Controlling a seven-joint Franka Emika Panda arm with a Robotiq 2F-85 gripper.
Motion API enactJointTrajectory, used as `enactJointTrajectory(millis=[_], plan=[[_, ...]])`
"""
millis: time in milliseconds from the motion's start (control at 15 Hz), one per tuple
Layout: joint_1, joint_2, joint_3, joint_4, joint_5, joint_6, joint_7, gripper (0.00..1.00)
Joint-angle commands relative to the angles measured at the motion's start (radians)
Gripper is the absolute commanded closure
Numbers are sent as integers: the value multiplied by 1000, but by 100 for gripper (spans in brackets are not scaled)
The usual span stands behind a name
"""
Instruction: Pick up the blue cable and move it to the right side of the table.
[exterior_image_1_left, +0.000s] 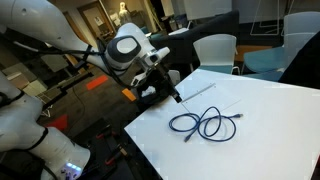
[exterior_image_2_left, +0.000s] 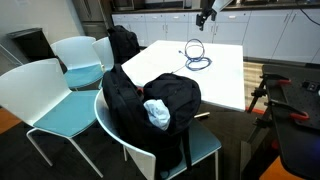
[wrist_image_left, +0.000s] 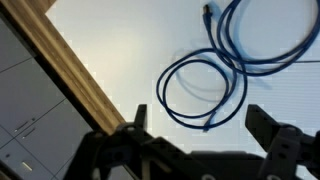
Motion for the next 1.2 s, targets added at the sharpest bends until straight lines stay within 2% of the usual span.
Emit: enactJointTrajectory(millis=[0, 133, 200, 600, 800, 933, 1000, 1133], plan=[[32, 0, -25, 0, 23, 6, -8, 0], [37, 30, -20, 39, 77, -20, 12, 0], [31, 66, -28, 83, 143, -15, 47, 0], [-19, 319, -77, 402, 578, -15, -16, 0], [-47, 464, -86, 572, 757, -3, 24, 0], [-38, 542, -109, 669, 821, -26, 79, 0], [-25, 462, -116, 553, 796, 2, 11, 0], [-29, 529, -119, 626, 822, 2, 41, 0]])
